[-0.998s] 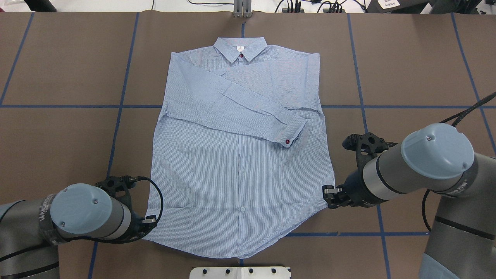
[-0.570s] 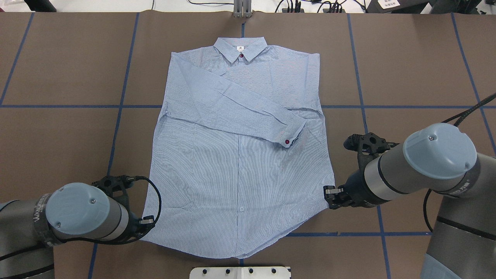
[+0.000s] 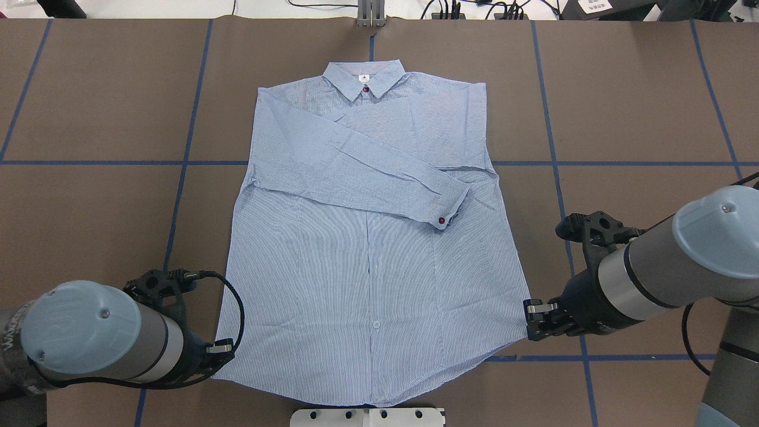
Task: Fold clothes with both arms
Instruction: 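Lift the hem with both grippers and fold it toward the collar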
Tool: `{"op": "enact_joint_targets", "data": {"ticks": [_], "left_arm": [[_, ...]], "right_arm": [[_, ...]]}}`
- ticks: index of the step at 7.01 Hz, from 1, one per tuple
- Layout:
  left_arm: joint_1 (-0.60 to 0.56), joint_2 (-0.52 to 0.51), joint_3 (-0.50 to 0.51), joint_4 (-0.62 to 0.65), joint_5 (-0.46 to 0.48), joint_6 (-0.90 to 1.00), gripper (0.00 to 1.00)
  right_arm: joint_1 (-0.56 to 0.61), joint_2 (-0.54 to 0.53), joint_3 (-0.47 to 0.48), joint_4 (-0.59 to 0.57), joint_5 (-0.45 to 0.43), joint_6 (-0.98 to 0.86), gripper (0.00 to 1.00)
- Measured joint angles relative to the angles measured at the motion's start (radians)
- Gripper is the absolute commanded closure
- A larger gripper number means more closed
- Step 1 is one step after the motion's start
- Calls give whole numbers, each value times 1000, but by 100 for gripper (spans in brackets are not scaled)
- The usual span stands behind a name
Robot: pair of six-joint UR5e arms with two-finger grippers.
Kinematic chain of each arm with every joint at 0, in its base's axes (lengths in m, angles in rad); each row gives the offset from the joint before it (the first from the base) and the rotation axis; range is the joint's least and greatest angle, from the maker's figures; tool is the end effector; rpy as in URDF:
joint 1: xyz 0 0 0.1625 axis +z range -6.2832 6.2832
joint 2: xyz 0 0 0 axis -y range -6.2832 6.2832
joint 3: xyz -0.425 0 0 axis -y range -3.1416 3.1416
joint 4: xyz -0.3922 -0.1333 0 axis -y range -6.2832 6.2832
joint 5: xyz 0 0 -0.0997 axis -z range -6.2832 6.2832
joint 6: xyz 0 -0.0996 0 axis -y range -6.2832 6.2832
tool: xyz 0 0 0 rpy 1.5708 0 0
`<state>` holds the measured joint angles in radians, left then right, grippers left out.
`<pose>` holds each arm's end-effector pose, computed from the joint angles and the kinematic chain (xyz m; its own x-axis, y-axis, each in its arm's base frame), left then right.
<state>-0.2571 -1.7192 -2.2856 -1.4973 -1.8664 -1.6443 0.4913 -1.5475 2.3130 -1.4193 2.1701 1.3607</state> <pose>0.4141 -0.2167 0.2811 0.6759 -0.2503 -0.6932 0.0931 0.9620 -0.2567 -0.3327 -0.2655 0.2865 0.5234 0.0847 0.8479 0.1170 0.9785 -0.1700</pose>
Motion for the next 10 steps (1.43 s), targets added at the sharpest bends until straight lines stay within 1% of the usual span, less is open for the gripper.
{"op": "enact_joint_targets", "data": {"ticks": [1,3,5,6,9,10], "left_arm": [[7,0,-23,11,-27,-3,100],[24,-5,-63,40,-46,-10,100],[5,-23,-70,44,-50,10,100],[-45,-35,-64,45,-59,58,100],[-278,-57,-20,46,-159,252,100],[-341,-68,8,46,-186,286,100]], "right_arm": [[-2,-24,22,1,28,0,100],[-10,-56,53,3,76,0,100],[5,-41,29,4,85,-14,100],[41,-18,-3,4,86,-34,100],[171,53,-94,7,95,-56,100],[231,70,-122,8,114,-58,100]]}}
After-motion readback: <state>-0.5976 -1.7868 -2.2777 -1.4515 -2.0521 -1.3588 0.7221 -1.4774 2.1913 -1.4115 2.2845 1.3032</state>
